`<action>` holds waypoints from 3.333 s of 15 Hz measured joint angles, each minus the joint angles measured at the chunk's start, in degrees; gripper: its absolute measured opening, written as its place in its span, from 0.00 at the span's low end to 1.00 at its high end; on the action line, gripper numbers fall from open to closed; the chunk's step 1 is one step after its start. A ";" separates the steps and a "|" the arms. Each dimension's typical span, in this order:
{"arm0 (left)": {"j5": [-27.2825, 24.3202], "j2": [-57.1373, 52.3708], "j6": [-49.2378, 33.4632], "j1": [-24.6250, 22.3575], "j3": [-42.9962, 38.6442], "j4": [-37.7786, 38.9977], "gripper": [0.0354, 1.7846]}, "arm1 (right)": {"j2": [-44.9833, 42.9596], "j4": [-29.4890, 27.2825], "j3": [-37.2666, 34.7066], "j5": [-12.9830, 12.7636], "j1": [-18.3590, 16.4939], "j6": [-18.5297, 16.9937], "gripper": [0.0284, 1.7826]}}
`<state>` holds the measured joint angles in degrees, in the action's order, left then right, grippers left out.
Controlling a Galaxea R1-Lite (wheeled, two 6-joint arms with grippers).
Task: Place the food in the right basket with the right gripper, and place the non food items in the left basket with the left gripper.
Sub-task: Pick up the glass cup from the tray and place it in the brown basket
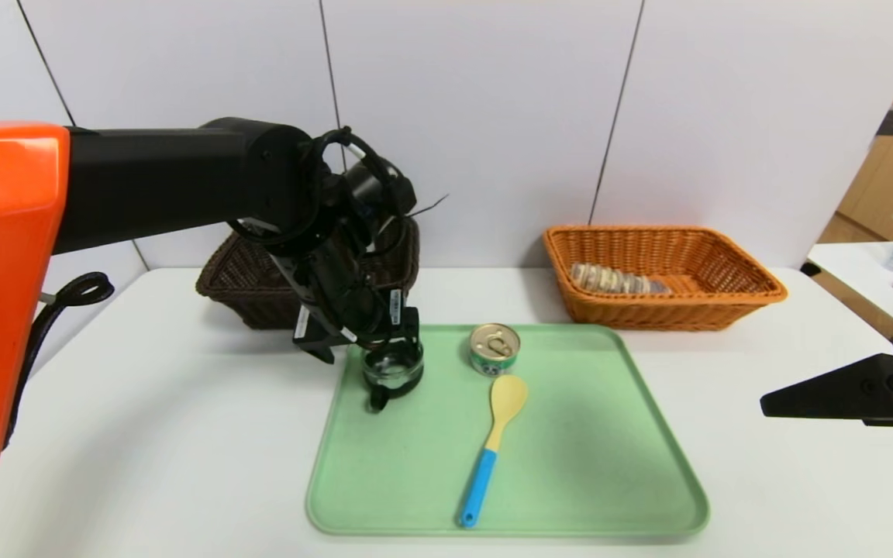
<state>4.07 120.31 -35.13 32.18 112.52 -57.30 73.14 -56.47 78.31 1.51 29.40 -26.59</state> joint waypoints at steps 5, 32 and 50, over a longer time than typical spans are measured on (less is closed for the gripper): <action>3.28 2.01 -0.94 -2.19 -0.09 0.09 0.94 | -0.96 0.00 -0.23 0.24 0.15 0.11 0.95; -19.88 -3.78 3.80 -2.21 -0.09 6.39 0.04 | -3.05 6.83 -5.24 0.22 0.63 1.27 0.95; 11.17 0.67 5.10 -12.87 -0.32 43.90 0.04 | -4.73 6.74 -6.57 0.39 0.63 1.16 0.95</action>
<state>15.24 120.98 -30.04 19.31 112.20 -13.40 68.41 -49.73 71.74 1.90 30.04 -25.43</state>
